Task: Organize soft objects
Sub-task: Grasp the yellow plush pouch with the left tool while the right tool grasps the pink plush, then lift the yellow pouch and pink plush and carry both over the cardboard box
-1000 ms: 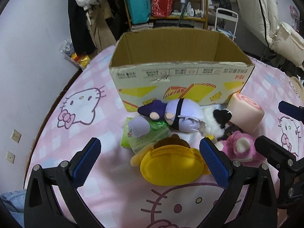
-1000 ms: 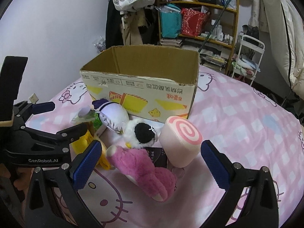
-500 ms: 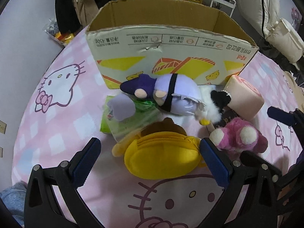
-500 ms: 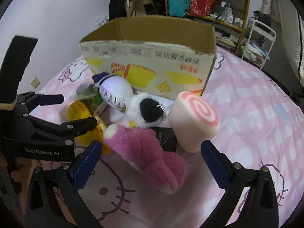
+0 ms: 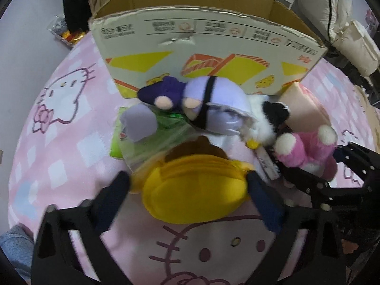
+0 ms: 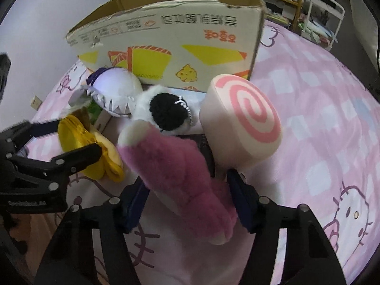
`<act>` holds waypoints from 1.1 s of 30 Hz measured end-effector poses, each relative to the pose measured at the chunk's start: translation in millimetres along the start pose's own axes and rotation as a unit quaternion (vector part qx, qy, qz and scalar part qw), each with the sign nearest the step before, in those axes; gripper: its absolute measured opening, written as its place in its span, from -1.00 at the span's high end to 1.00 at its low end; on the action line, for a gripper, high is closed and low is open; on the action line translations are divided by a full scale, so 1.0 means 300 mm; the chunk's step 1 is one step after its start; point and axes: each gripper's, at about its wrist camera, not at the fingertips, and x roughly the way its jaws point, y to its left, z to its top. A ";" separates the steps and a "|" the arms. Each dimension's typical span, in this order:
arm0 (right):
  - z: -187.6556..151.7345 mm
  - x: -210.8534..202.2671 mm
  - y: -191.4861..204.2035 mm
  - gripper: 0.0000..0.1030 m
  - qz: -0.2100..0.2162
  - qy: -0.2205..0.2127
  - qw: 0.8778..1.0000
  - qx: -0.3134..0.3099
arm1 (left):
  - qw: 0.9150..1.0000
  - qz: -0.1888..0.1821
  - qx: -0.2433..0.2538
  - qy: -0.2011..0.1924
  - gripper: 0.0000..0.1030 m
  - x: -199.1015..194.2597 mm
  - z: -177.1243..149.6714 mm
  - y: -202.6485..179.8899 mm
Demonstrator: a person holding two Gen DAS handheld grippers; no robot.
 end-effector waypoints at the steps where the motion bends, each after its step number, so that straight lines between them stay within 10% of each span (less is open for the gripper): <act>1: -0.001 0.000 -0.007 -0.30 0.002 0.000 1.000 0.003 | 1.000 -0.002 -0.002 -0.004 -0.68 -0.004 -0.003 -0.001; 17: -0.007 -0.120 0.005 -0.17 0.036 -0.062 0.997 0.002 | 0.999 0.005 -0.024 -0.045 -0.55 -0.100 -0.051 0.045; 33: -0.040 -0.349 -0.046 -0.17 0.047 -0.225 0.972 0.038 | 0.976 0.050 -0.027 -0.209 -0.56 -0.371 -0.134 0.030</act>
